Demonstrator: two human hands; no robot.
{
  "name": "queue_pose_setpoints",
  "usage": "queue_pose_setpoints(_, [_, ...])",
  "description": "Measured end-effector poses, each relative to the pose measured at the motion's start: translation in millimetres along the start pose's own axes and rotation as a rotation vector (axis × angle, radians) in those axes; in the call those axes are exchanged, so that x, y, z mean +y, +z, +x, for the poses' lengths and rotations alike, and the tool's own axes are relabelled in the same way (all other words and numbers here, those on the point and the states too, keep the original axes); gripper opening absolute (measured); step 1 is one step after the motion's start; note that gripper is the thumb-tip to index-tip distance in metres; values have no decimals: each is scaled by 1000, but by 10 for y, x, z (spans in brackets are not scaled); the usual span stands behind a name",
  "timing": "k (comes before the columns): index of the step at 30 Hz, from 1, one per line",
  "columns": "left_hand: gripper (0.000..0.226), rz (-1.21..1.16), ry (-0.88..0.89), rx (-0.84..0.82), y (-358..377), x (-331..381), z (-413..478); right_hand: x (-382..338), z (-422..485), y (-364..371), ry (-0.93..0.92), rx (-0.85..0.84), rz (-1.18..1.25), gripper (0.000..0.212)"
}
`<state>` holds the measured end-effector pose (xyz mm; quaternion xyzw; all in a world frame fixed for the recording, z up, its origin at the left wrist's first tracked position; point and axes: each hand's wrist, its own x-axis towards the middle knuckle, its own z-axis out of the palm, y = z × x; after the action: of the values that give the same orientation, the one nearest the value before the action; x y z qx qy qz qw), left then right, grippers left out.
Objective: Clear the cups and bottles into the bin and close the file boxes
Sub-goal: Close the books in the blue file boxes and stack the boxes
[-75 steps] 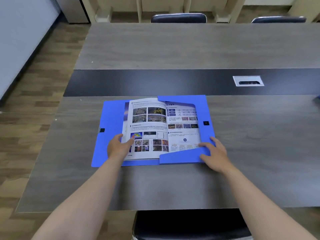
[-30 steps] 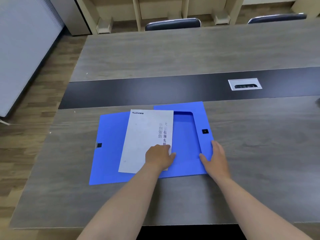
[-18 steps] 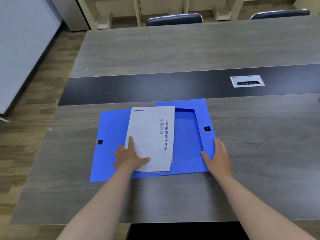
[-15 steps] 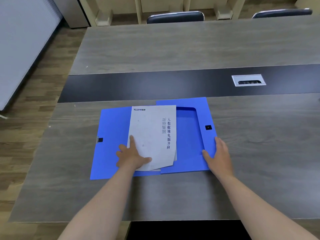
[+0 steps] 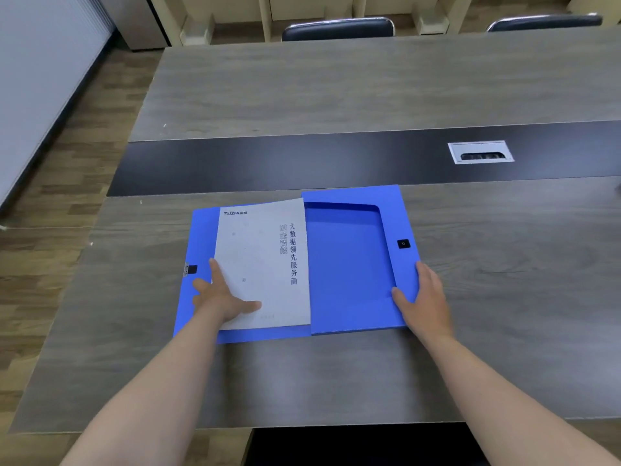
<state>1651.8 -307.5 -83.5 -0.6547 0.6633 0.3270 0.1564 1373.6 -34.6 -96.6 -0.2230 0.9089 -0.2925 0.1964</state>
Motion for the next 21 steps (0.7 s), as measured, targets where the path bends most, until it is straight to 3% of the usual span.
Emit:
queue_pose_setpoints(7, [153,-5,-3,10,-7,6,4,10,8,5,-11,-1,-9,77])
queue_pose_setpoints(11, [151,18,103,3,219,154,-128,19,1,3,-18,-3,-18,77])
queue_pose_setpoints(21, [109,-104,358,-119,792,991,-467,-1,3,5,-6,-5,-17,76])
